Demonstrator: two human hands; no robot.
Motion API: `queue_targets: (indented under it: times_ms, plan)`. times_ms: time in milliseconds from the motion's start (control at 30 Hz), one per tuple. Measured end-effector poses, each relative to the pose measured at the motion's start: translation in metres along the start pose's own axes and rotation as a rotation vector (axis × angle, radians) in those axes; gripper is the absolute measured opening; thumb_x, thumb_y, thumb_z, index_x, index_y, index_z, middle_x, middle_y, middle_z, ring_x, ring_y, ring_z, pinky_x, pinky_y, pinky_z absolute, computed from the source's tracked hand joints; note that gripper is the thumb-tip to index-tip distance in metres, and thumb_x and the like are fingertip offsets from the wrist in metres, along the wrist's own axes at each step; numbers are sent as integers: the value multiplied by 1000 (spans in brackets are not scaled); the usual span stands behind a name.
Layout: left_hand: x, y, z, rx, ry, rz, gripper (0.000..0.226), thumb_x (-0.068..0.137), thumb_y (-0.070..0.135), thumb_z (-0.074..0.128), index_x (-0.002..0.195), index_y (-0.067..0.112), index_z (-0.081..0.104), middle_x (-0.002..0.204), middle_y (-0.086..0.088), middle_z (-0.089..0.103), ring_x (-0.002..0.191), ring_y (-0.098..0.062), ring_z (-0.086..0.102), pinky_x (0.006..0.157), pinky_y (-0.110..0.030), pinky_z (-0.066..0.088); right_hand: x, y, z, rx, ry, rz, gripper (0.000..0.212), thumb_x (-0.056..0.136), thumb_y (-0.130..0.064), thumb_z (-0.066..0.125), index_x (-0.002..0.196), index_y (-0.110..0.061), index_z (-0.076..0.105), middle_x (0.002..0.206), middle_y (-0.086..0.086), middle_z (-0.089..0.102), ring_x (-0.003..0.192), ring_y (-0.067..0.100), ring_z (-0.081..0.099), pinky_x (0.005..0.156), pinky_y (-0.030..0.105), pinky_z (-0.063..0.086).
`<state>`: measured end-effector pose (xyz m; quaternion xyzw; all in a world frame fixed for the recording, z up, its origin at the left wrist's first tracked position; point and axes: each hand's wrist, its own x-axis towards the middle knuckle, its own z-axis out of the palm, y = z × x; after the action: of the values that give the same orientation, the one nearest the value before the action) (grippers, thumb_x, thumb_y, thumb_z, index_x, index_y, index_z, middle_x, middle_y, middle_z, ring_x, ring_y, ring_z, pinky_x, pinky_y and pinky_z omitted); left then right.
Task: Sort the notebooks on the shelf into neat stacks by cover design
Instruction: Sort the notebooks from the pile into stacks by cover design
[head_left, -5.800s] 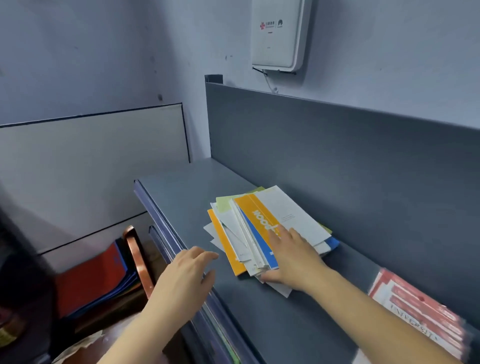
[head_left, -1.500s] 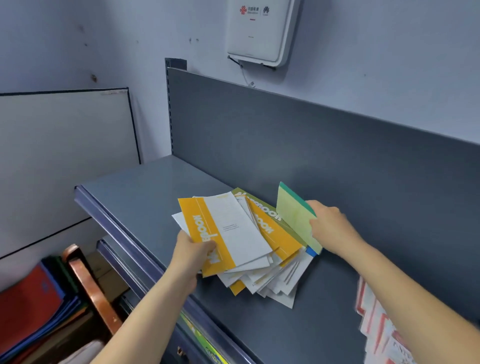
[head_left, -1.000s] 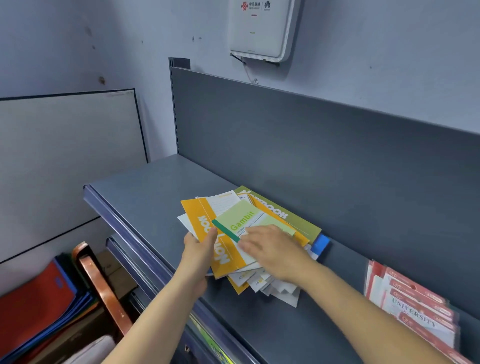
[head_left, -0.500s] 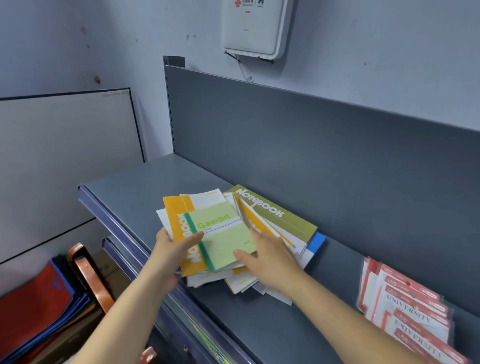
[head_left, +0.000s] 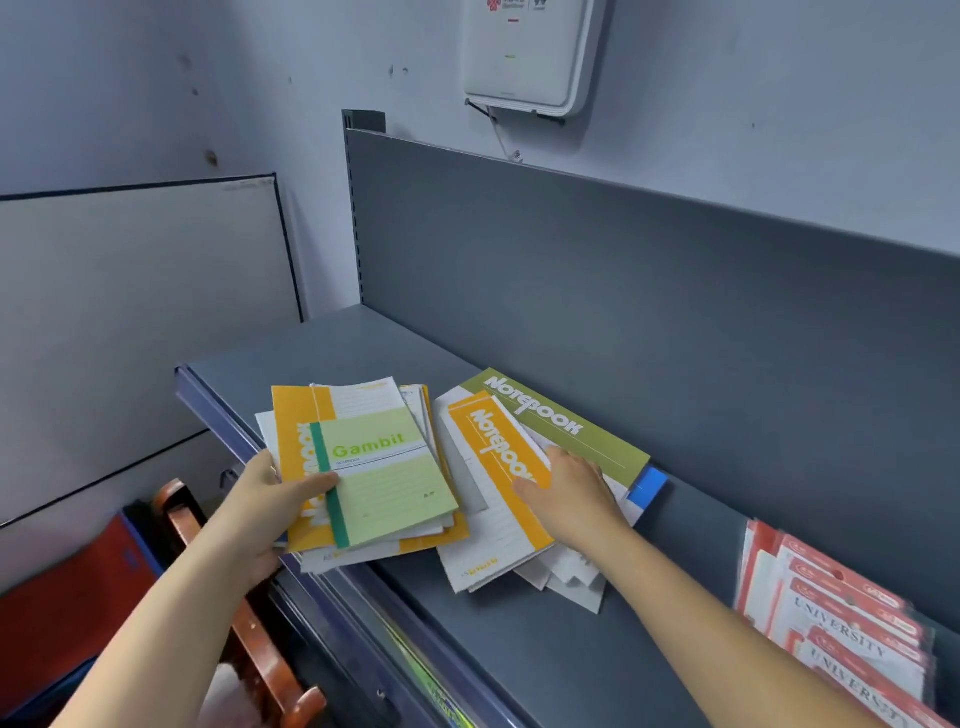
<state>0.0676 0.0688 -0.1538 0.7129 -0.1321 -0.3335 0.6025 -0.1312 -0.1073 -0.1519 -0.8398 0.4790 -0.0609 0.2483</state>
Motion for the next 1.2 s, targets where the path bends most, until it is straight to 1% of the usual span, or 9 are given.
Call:
queue_targets:
  times_ms: [300,467,600,733,833,900,1000,1100,1200]
  plan:
    - [-3,3,23,14,-128,-68,25,93,5,57,116,11,50,109,-5,68,90,-23,68,49,-28,57,-1,-4,-3,327,-69,26,48,97,-26,44,143,-15,35,142,7,46,129,24,43,105,40,39]
    - [-1,1,47,50,-200,-94,46,88,7,66,125,11,38,119,-8,66,94,-27,70,73,-45,60,8,-8,-5,405,-106,98,58,95,-38,45,145,-13,31,148,9,36,137,29,30,110,47,33]
    - [-3,-1,69,89,-233,-86,44,89,10,65,123,16,38,116,-4,65,96,-24,69,73,-43,61,21,-3,-8,338,-93,152,72,91,-58,41,143,-9,34,146,9,40,135,31,35,109,45,33]
    - [-4,1,76,143,-238,-66,41,89,14,65,122,18,40,116,0,64,97,-20,67,71,-38,60,23,0,-17,596,-176,260,83,78,-66,57,135,-7,47,108,1,58,97,19,54,77,29,43]
    - [-6,5,76,202,-252,-73,38,88,16,67,119,21,44,110,1,65,96,-22,66,72,-41,60,27,8,-14,657,-276,277,120,46,-80,72,139,-10,44,138,0,51,124,21,49,105,36,39]
    - [-6,5,77,199,-280,-90,36,88,16,67,117,21,48,109,0,68,97,-24,68,78,-46,59,39,20,-1,697,-305,255,129,30,-84,75,136,-15,47,138,2,54,125,23,52,106,44,40]
    - [-8,3,78,159,-303,-97,33,88,16,67,116,22,51,108,0,69,94,-25,69,76,-50,59,21,4,-7,809,-282,201,104,39,-66,87,126,-20,54,121,0,66,111,23,62,96,46,50]
    - [-13,0,79,154,-324,-44,34,88,18,68,116,26,51,110,4,69,95,-22,69,75,-48,60,-1,-6,-14,862,-204,156,52,66,-16,86,112,-14,61,105,2,72,95,21,69,84,42,57]
    - [-20,8,76,62,-401,59,43,87,16,68,121,34,48,118,7,65,96,-19,70,74,-46,60,-14,-1,-25,961,-108,160,39,71,-1,79,104,-12,61,96,6,73,84,22,71,68,36,58]
